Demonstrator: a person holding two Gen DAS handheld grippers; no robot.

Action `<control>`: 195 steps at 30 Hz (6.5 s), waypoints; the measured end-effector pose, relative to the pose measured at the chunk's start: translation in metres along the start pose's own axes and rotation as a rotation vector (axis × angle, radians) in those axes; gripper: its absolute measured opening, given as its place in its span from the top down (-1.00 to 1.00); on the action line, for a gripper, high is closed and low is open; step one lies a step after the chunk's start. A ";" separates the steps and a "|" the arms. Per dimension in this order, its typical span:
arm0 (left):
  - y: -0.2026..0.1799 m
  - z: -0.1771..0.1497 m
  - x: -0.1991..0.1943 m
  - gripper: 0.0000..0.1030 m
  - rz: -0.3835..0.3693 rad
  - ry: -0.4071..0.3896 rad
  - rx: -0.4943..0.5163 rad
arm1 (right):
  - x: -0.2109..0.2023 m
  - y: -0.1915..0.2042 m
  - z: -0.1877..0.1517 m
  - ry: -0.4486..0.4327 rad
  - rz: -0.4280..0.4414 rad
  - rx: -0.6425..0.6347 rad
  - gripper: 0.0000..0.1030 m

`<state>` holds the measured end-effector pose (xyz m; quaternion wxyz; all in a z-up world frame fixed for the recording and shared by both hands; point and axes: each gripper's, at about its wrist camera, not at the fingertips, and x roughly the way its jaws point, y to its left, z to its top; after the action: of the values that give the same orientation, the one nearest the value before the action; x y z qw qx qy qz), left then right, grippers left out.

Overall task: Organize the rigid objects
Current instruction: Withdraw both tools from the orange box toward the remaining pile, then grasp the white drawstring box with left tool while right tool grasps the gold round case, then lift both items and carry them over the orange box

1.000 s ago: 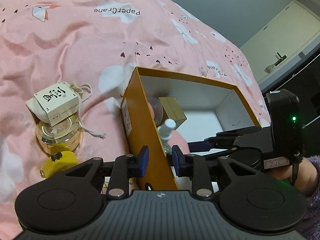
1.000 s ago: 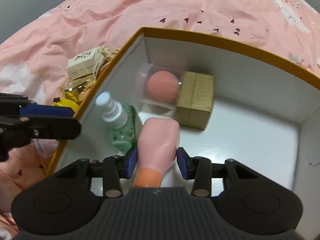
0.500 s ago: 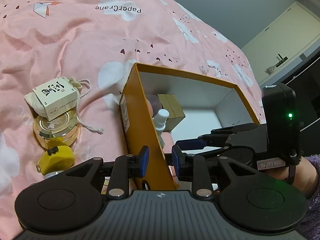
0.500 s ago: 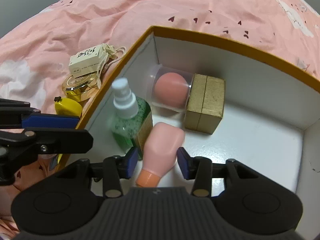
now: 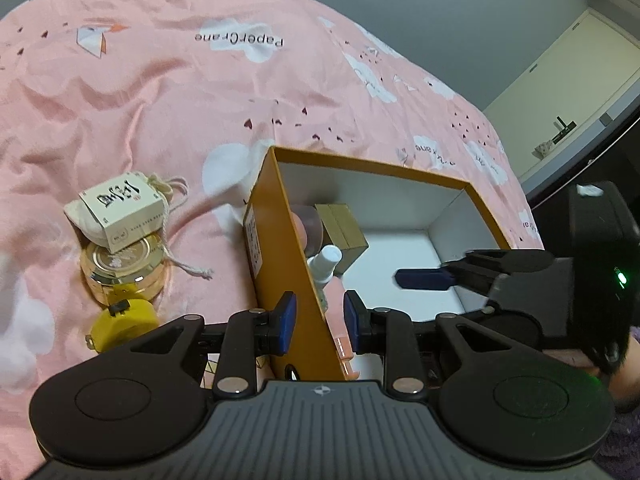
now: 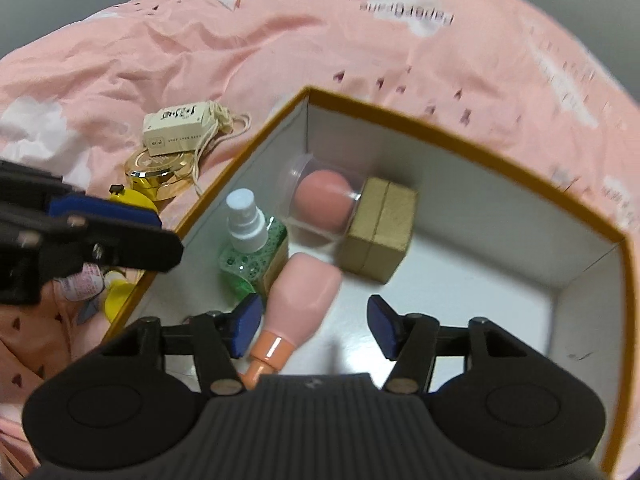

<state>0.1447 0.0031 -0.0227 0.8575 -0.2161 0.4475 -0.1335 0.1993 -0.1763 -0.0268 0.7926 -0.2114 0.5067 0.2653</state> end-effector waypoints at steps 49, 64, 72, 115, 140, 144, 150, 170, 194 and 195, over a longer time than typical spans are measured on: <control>0.134 0.043 -0.001 -0.58 0.225 -0.059 -0.305 | 0.036 0.099 0.100 -0.077 0.082 -0.352 0.31; 0.187 0.047 0.062 -0.63 0.073 0.038 -0.591 | 0.086 0.084 0.128 -0.016 0.123 -0.283 0.57; 0.184 0.050 0.050 0.04 0.062 -0.021 -0.574 | 0.096 0.080 0.124 0.010 0.132 -0.272 0.64; 0.141 0.018 -0.017 0.43 0.341 -0.114 -0.224 | 0.089 0.120 0.116 0.066 0.269 -0.264 -0.38; 0.105 0.005 -0.052 0.43 0.312 -0.299 -0.199 | 0.050 0.123 0.102 -0.002 0.209 -0.222 -0.44; 0.089 0.008 -0.065 0.43 0.290 -0.337 -0.178 | 0.024 0.117 0.096 -0.051 0.210 -0.209 -0.44; 0.062 0.011 -0.083 0.43 0.259 -0.385 -0.144 | -0.016 0.107 0.086 -0.127 0.182 -0.228 -0.44; -0.051 0.037 -0.005 0.42 -0.065 -0.192 0.061 | -0.084 -0.031 0.012 -0.137 -0.091 -0.086 -0.44; -0.068 0.060 0.172 0.43 -0.028 0.149 -0.050 | 0.028 -0.109 -0.008 0.169 -0.145 -0.148 -0.44; -0.068 0.060 0.175 0.43 -0.026 0.152 -0.054 | 0.031 -0.110 -0.008 0.177 -0.148 -0.150 -0.44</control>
<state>0.2905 -0.1143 -0.0829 0.8130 -0.2344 0.5119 -0.1486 0.2741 -0.2595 -0.0506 0.7440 -0.3296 0.5366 0.2235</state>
